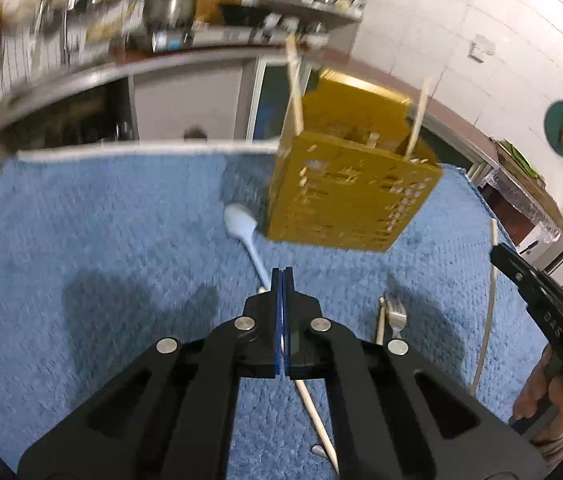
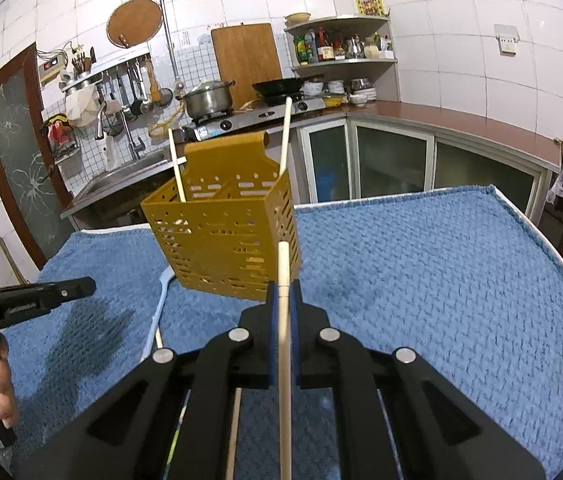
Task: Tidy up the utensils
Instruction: 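Carry the blue spoon and chopstick toward the yellow caddy with both tools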
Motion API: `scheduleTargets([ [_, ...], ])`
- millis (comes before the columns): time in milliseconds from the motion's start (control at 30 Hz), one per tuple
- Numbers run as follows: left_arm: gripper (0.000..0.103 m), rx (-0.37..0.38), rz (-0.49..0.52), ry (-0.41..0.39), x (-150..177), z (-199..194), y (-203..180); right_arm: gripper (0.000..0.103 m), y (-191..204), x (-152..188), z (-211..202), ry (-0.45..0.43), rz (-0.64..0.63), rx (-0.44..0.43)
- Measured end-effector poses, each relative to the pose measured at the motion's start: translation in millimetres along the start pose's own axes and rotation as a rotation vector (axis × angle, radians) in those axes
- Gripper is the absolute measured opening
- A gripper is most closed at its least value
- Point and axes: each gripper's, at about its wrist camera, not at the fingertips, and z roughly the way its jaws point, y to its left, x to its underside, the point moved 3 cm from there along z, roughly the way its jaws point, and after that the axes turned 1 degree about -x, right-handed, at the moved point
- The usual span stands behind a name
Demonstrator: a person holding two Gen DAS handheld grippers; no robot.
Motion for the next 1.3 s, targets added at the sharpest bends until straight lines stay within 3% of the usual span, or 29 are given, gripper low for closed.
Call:
scheduleTargets([
  [100, 0.005, -0.026, -0.021, 0.035, -2, 17, 7, 0.006, -5, 2, 8, 0.017, 0.014, 0.002],
  [167, 0.032, -0.048, -0.028, 0.038, -5, 26, 8, 0.006, -10, 3, 15, 0.029, 0.021, 0.008],
  [233, 0.049, -0.069, -0.041, 0.049, -11, 40, 9, 0.006, -15, 2, 21, 0.039, 0.031, 0.012],
  [333, 0.045, -0.083, -0.058, 0.085, -17, 66, 11, 0.006, -21, 1, 29, 0.045, 0.05, 0.014],
  [367, 0.031, -0.081, -0.06, 0.099, -18, 73, 11, 0.006, -24, 2, 32, 0.047, 0.054, 0.016],
  [433, 0.015, -0.093, -0.049, 0.137, -20, 92, 9, 0.006, -28, 4, 38, 0.056, 0.061, 0.018],
  [800, 0.015, -0.202, -0.039, 0.177, -29, 138, 10, 0.006, -49, 14, 61, 0.088, 0.107, 0.023],
  [1067, 0.008, -0.15, -0.082, 0.182, -38, 142, 25, 0.006, -50, 16, 64, 0.092, 0.108, 0.026],
  [1300, 0.003, -0.096, -0.098, 0.123, -36, 112, 28, 0.006, -41, 5, 53, 0.065, 0.089, 0.023],
])
